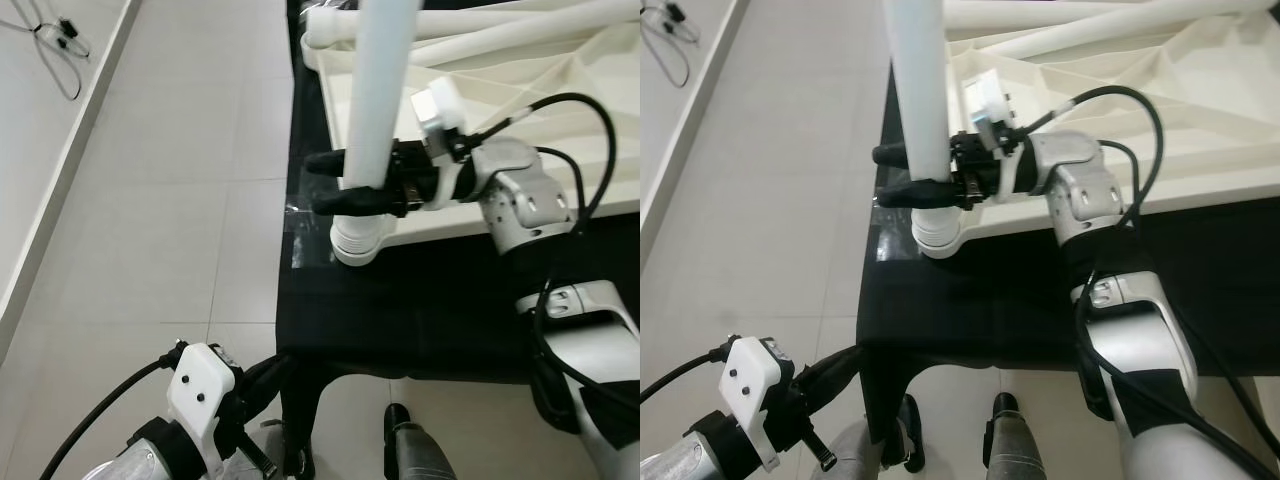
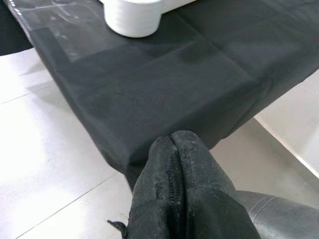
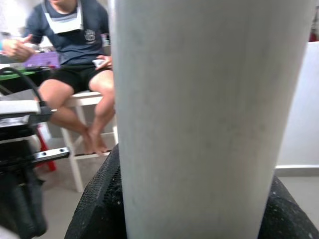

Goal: Building children table

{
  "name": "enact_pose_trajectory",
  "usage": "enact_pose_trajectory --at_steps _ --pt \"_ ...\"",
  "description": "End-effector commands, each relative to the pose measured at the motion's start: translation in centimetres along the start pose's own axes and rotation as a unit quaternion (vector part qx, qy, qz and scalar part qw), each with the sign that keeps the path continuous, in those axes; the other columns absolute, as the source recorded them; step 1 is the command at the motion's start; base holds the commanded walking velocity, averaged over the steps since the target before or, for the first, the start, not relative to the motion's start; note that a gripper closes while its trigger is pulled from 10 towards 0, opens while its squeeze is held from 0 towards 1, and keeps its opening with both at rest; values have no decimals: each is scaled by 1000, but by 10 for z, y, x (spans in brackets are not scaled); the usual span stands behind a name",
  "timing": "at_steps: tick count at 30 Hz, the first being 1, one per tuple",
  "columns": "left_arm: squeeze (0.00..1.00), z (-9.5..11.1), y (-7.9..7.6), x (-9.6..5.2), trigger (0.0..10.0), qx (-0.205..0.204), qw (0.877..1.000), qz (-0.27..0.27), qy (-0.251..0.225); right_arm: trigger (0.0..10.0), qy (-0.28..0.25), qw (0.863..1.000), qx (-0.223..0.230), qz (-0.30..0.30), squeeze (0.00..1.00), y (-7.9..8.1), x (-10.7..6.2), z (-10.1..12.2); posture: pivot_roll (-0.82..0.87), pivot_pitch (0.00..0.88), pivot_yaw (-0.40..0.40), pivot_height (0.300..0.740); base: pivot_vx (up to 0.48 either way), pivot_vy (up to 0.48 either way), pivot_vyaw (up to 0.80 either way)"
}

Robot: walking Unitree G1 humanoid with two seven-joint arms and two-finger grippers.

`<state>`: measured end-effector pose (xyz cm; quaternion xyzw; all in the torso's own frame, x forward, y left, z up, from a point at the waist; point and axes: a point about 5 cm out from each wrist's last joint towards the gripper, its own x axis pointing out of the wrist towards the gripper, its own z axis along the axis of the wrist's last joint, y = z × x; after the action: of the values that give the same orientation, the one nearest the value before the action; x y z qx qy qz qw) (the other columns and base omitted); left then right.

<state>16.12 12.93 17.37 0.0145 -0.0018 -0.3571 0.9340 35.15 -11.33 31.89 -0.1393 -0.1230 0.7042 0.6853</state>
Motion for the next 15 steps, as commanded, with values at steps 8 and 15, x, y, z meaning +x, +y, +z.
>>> enact_pose_trajectory --at_steps 8,15 --pt "0 -5 0 -3 10000 -7 1000 -1 17 10000 69 996 30 -38 0 7 -2 -36 90 458 107 740 0 0 0" --pt "0 -5 1 -2 10000 -8 1000 -1 17 10000 76 997 -6 9 0 27 -4 -36 88 457 112 740 0 0 0"
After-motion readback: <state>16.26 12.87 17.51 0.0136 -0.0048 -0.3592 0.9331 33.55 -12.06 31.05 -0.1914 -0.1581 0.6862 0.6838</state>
